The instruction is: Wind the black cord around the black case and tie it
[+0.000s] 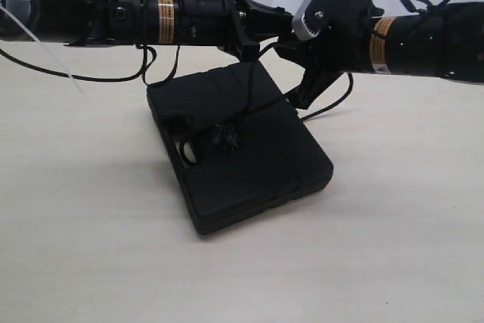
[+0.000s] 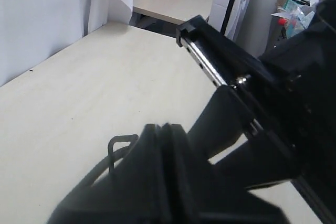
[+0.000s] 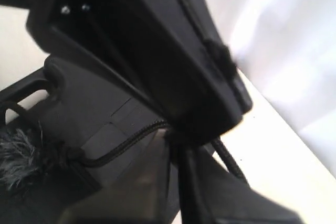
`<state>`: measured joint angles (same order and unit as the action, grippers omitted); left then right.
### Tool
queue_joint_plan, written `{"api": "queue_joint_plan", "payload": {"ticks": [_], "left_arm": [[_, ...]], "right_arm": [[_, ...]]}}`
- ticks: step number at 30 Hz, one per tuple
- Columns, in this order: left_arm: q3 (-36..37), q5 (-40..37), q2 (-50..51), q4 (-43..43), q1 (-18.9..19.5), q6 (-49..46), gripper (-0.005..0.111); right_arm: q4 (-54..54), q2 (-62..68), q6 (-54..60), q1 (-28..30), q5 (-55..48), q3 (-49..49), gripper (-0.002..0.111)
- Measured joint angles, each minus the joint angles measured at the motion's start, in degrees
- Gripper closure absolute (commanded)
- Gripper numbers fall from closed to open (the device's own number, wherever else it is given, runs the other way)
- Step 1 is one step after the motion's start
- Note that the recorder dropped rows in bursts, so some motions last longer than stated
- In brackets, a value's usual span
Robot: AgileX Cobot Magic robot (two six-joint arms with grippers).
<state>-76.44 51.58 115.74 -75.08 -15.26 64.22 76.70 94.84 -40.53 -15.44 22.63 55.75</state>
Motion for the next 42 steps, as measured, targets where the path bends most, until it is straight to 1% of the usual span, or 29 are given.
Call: {"api": "queue_joint_plan", "payload": {"ticks": [3,5,7,9,12,15,17,18,21,25,28,31,33,36,38,40,42], "left_arm": [[-0.27,0.24,0.00,-0.22,0.00,0.14,0.107],[-0.27,1.20,0.00,-0.97,0.00,0.23,0.106],[-0.27,2.45,0.00,-1.80,0.24,0.88,0.103],[-0.35,3.05,-0.48,-2.25,0.49,1.96,0.094],[-0.35,3.34,-2.10,-6.42,0.59,4.09,0.071],[-0.35,2.94,-4.35,-11.53,0.59,7.99,0.053],[-0.35,1.22,-6.08,-16.20,0.59,11.97,0.047],[-0.35,-0.51,-7.18,-19.22,0.59,14.61,0.046],[0.44,-5.66,-9.62,-23.37,1.28,22.88,0.046],[1.93,-7.34,-10.99,-24.42,4.82,31.99,0.046],[4.07,-7.61,-11.10,-24.51,8.14,35.40,0.046],[7.26,-8.01,-11.08,-24.66,10.64,36.43,0.048],[8.19,-8.01,-11.08,-25.03,11.69,36.84,0.056],[8.22,-9.07,-11.74,-25.32,12.35,36.97,0.072],[7.24,-10.05,-13.21,-25.32,12.24,34.90,0.083],[6.09,-10.98,-15.39,-25.32,11.34,30.06,0.097],[5.41,-12.01,-18.18,-25.32,9.85,20.61,0.107]], "right_arm": [[-0.84,-1.14,-1.63,0.00,-1.65,0.00,0.104],[-1.78,-2.26,-3.94,1.19,-3.22,-0.10,0.104],[-2.33,-3.92,-7.43,3.11,-3.03,-0.10,0.104],[-2.33,-5.29,-10.95,4.59,-1.47,-0.10,0.104],[-2.46,-7.14,-15.55,7.14,-1.26,0.01,0.104],[-2.46,-7.93,-18.66,8.45,-1.75,0.01,0.104],[-2.10,-7.91,-19.36,8.55,-1.98,0.01,0.104],[-1.98,-7.91,-19.58,8.55,-2.12,0.01,0.104],[-1.87,-8.00,-20.22,8.67,-3.81,0.01,0.104],[-2.09,-8.13,-20.58,8.67,-8.33,0.78,0.104],[-2.09,-8.60,-20.86,8.67,-11.09,1.69,0.104],[-2.09,-8.97,-22.95,10.12,-12.13,2.75,0.104],[-2.20,-9.11,-24.21,11.84,-11.62,3.19,0.104],[-2.45,-9.11,-26.54,14.84,-10.45,3.22,0.104],[-2.45,-9.11,-27.68,16.23,-9.90,3.22,0.104],[-2.45,-9.11,-28.13,16.90,-9.48,3.31,0.104],[-2.45,-9.11,-28.21,16.99,-9.19,3.31,0.104]]}}
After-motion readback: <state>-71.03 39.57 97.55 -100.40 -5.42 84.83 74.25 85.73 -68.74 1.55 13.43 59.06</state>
